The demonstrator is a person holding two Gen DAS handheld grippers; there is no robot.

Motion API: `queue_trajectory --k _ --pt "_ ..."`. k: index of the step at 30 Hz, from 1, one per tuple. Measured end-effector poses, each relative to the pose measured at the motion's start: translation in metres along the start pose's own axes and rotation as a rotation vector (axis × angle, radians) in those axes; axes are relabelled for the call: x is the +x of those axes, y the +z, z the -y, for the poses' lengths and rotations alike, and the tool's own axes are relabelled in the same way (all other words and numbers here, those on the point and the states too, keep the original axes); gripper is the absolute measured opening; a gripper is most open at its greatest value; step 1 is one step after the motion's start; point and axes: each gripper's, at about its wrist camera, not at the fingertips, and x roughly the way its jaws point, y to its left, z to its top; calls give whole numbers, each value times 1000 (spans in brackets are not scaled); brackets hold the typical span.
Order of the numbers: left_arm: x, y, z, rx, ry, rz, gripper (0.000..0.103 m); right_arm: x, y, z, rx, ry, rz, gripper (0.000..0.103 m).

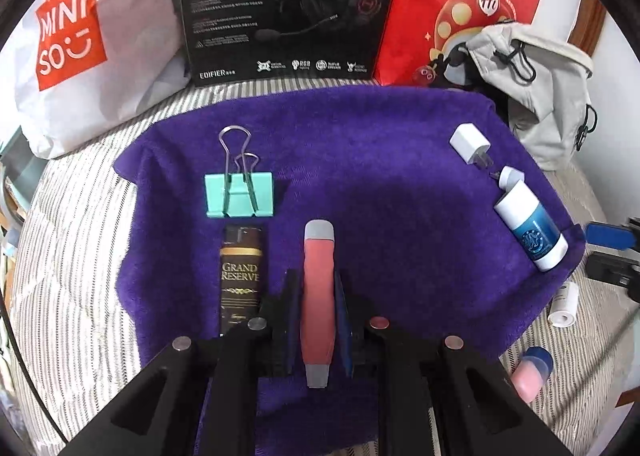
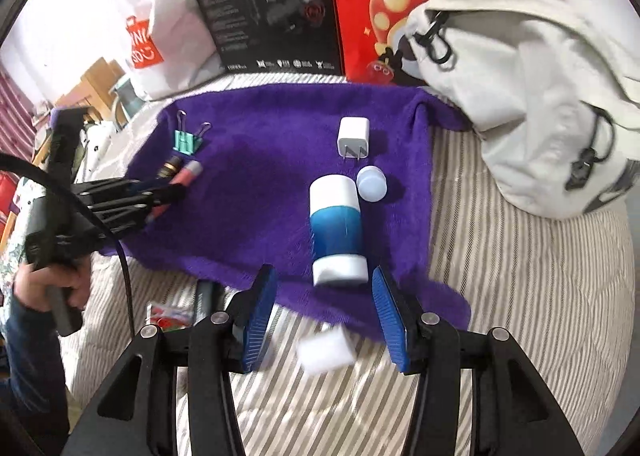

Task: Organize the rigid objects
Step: 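Carry the pink tube onto the towel with the left tool while the right tool carries the blue-white deodorant there, then grasp the clear mint bottle with the left tool while the right tool grasps the white tape roll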

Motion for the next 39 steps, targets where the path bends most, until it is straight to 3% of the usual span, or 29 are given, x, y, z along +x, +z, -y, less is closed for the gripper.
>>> queue_trajectory --k 8,13,16,19,25,32,39 --pt "-3 -4 7 36 33 0 17 -20 -39 4 61 10 -10 50" --pt "-8 -9 14 35 15 -44 46 -24 -61 10 102 8 -33 50" --pt "-17 -16 18 40 77 -33 46 -31 -69 11 107 5 -26 50" --pt "-40 -23 18 2 66 -8 46 -40 -74 10 103 3 -8 51" --pt "-89 -54 60 -3 -69 37 46 -52 -90 7 99 16 17 54" --pt "-73 -92 104 42 -36 -56 47 -61 -110 3 102 31 12 54" --pt "-77 -109 96 70 -14 -56 52 -60 -127 -4 108 45 4 54"
